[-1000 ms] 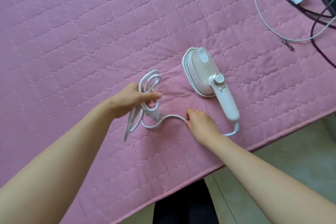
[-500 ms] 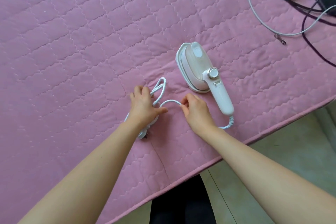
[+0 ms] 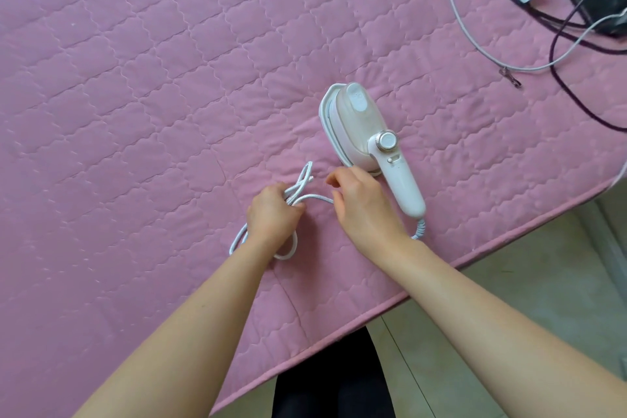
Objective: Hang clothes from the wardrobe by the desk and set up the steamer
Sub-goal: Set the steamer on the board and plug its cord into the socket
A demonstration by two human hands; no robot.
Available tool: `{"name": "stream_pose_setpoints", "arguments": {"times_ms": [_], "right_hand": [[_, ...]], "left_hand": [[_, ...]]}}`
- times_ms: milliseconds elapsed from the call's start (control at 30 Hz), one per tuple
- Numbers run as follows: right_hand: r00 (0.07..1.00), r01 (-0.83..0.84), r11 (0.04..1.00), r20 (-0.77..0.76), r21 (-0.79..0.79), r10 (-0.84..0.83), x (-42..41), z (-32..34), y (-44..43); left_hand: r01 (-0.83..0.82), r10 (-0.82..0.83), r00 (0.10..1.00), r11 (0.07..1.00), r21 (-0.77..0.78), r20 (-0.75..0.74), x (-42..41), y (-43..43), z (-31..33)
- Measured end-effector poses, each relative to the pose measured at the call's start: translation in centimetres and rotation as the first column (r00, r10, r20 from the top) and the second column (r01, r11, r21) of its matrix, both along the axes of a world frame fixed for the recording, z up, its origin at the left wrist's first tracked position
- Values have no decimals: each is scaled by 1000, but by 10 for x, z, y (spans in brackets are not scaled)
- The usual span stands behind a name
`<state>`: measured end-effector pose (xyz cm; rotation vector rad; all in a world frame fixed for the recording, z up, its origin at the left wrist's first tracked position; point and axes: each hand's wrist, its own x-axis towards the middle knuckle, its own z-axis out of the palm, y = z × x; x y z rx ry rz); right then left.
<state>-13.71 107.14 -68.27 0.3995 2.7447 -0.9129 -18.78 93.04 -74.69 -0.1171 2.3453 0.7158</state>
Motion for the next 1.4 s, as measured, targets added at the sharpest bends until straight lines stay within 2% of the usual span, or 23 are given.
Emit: {"name": "stream_pose_setpoints", "arguments": {"times_ms": [100, 233, 300, 367, 433, 567, 700, 800, 1067, 1233, 1400], "right_hand": [[991, 57, 998, -120, 36, -52, -2, 25, 11], [969, 165, 974, -208, 157, -131, -1, 42, 35], [972, 208, 958, -149, 195, -181, 1, 40, 46], [969, 244, 951, 3, 191, -249, 3, 34, 54], [943, 287, 950, 137, 126, -303, 3, 28, 59], [898, 369, 929, 266, -20, -351, -2, 21, 61], [840, 481, 871, 340, -104, -424, -11, 21, 69], [837, 500, 852, 339, -157, -429, -15, 18, 76], [877, 416, 909, 265, 4, -402, -23, 20, 87], [906, 356, 928, 203, 110, -372, -25, 35, 85], [920, 354, 929, 142, 105, -366, -19, 61, 71]], "left_hand": [[-160, 149, 982, 983, 91, 118, -4, 3, 6], [-445, 373, 884, 858, 258, 282, -17, 18, 20], [-521, 422, 840, 803, 289, 341, -22, 30, 24], [-563, 450, 813, 770, 300, 371, -25, 44, 24], [-583, 467, 799, 756, 297, 379, -28, 56, 20], [-607, 497, 780, 749, 267, 380, -30, 76, 10], [-623, 510, 768, 737, 263, 387, -31, 88, 4], [-603, 463, 773, 748, 278, 434, -31, 93, 2], [-582, 414, 787, 744, 327, 458, -29, 95, 5], [-577, 432, 802, 738, 350, 412, -27, 79, 18], [-524, 404, 841, 772, 359, 359, -18, 52, 45]]}}
